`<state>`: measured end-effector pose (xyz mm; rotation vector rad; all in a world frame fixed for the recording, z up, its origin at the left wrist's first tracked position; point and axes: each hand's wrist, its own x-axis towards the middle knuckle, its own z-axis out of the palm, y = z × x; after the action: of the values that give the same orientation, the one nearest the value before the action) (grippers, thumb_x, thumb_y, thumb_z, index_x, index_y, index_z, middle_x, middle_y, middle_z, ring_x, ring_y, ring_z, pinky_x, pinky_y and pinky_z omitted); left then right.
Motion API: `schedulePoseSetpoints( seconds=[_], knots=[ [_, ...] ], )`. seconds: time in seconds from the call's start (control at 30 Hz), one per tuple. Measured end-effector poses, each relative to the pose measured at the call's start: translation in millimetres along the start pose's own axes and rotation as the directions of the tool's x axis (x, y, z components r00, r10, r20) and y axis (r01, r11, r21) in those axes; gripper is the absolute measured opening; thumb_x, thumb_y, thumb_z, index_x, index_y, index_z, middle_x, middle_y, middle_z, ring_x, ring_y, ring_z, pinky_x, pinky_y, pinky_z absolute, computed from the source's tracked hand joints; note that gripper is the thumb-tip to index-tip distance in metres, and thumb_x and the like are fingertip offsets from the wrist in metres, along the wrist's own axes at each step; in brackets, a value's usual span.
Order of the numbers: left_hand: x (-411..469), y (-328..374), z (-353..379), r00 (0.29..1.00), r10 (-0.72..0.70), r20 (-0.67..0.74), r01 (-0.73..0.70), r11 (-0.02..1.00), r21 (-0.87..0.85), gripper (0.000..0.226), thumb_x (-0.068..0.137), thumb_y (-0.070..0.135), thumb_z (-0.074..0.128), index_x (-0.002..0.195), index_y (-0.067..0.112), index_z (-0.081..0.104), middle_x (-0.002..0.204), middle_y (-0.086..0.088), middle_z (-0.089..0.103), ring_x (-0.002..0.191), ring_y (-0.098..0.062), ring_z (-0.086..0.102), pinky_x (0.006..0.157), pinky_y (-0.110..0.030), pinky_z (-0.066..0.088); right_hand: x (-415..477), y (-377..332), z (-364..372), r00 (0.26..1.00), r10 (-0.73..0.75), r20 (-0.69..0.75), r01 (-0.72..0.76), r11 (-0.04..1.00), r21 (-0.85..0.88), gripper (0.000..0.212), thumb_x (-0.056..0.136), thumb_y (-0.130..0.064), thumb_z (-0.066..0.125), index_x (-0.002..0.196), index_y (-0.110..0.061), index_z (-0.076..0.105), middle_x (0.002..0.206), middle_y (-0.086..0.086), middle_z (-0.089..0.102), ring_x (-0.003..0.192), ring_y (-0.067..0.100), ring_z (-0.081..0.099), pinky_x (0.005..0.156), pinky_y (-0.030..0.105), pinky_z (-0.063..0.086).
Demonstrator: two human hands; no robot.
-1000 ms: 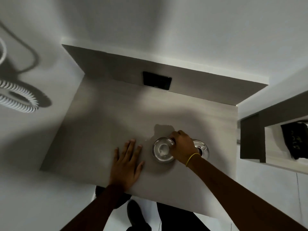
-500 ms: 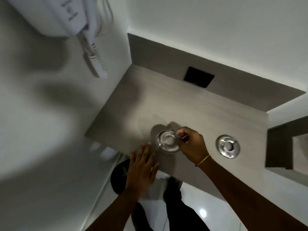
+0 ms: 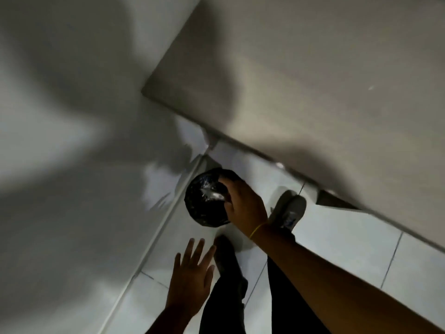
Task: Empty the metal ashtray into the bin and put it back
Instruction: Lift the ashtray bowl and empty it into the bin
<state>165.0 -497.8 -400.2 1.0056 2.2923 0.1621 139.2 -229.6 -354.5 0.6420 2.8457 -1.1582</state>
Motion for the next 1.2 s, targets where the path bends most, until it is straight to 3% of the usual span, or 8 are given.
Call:
schedulePoseSetpoints(
  seconds=[0.2, 0.4, 0.53, 0.67, 0.83, 0.97, 1.1, 1.2],
  knots=[
    [-0.2, -19.0, 73.9, 0.99, -0.103, 0.094, 0.112, 0.99, -0.088, 0.056, 0.112, 0.054, 0.022, 0.164, 0.038, 0.034, 0.173, -0.001, 0.034, 0.162, -0.03, 0.017, 0.117, -0.063, 0.041, 47.0, 70.5, 89.7, 0.985, -0.157, 0.078, 0.172, 0.946, -0.275, 0.072, 0.081, 0.001, 0.073, 0.146, -0.015, 0.048, 0.114, 0.018, 0.068, 0.098, 0.04, 0.067, 0.067, 0.047, 0.063],
    [30.3, -17.4, 86.1, 0.972, -0.142, 0.185, 0.169, 0.975, -0.141, 0.069, 0.104, 0.059, 0.003, 0.169, 0.04, 0.016, 0.18, 0.002, 0.008, 0.165, -0.02, -0.01, 0.132, -0.054, 0.016, 75.9, 105.6, 127.5, 0.968, -0.19, 0.162, 0.24, 0.886, -0.396, 0.033, 0.083, -0.001, 0.059, 0.115, -0.007, 0.063, 0.108, 0.019, 0.065, 0.097, 0.042, 0.065, 0.067, 0.051, 0.061],
    [53.5, -20.2, 90.6, 0.974, -0.147, 0.172, 0.171, 0.976, -0.134, 0.06, 0.109, 0.053, 0.019, 0.168, 0.038, 0.023, 0.18, 0.0, 0.015, 0.166, -0.023, -0.001, 0.131, -0.056, 0.024, 86.6, 113.0, 137.3, 0.949, -0.214, 0.23, 0.292, 0.872, -0.393, 0.069, 0.082, 0.002, 0.066, 0.146, -0.015, 0.046, 0.112, 0.013, 0.068, 0.099, 0.033, 0.065, 0.076, 0.044, 0.062],
    [72.3, -23.0, 95.4, 0.977, -0.122, 0.176, 0.148, 0.979, -0.137, 0.058, 0.112, 0.048, 0.03, 0.168, 0.036, 0.024, 0.18, 0.0, 0.017, 0.166, -0.024, 0.002, 0.13, -0.058, 0.027, 91.7, 122.5, 157.3, 0.926, -0.238, 0.293, 0.363, 0.776, -0.516, 0.041, 0.069, 0.002, 0.077, 0.108, -0.007, 0.069, 0.094, 0.016, 0.068, 0.078, 0.035, 0.068, 0.053, 0.036, 0.055],
    [85.8, -25.3, 101.9, 0.979, -0.106, 0.172, 0.131, 0.982, -0.14, 0.059, 0.111, 0.049, 0.028, 0.168, 0.034, 0.025, 0.18, -0.001, 0.018, 0.166, -0.026, 0.004, 0.13, -0.058, 0.026, 100.1, 135.5, 170.1, 0.915, -0.256, 0.313, 0.378, 0.819, -0.433, 0.068, 0.084, 0.006, 0.066, 0.146, -0.01, 0.044, 0.102, 0.018, 0.066, 0.084, 0.035, 0.064, 0.06, 0.045, 0.059],
    [89.2, -25.6, 104.6, 0.978, -0.101, 0.182, 0.129, 0.98, -0.152, 0.06, 0.111, 0.048, 0.031, 0.169, 0.033, 0.022, 0.181, 0.0, 0.015, 0.167, -0.025, 0.001, 0.131, -0.057, 0.025, 102.4, 134.7, 176.4, 0.915, -0.237, 0.326, 0.373, 0.807, -0.459, 0.038, 0.068, 0.012, 0.073, 0.103, -0.001, 0.065, 0.091, 0.023, 0.064, 0.074, 0.041, 0.066, 0.05, 0.041, 0.054],
    [89.1, -24.8, 105.2, 0.977, -0.093, 0.193, 0.125, 0.979, -0.162, 0.06, 0.111, 0.048, 0.032, 0.169, 0.032, 0.02, 0.181, 0.001, 0.012, 0.167, -0.024, 0.0, 0.131, -0.056, 0.024, 99.7, 140.0, 181.6, 0.909, -0.258, 0.328, 0.389, 0.809, -0.44, 0.07, 0.08, 0.007, 0.063, 0.146, -0.01, 0.047, 0.096, 0.016, 0.064, 0.077, 0.032, 0.062, 0.055, 0.042, 0.057],
    [87.2, -25.1, 106.9, 0.977, -0.088, 0.194, 0.122, 0.978, -0.171, 0.061, 0.111, 0.048, 0.033, 0.168, 0.031, 0.021, 0.181, 0.0, 0.014, 0.167, -0.025, 0.002, 0.131, -0.057, 0.025, 101.4, 138.9, 185.0, 0.92, -0.238, 0.313, 0.362, 0.822, -0.44, 0.061, 0.077, 0.009, 0.066, 0.135, -0.006, 0.054, 0.097, 0.019, 0.064, 0.079, 0.036, 0.063, 0.054, 0.043, 0.057]
  ],
)
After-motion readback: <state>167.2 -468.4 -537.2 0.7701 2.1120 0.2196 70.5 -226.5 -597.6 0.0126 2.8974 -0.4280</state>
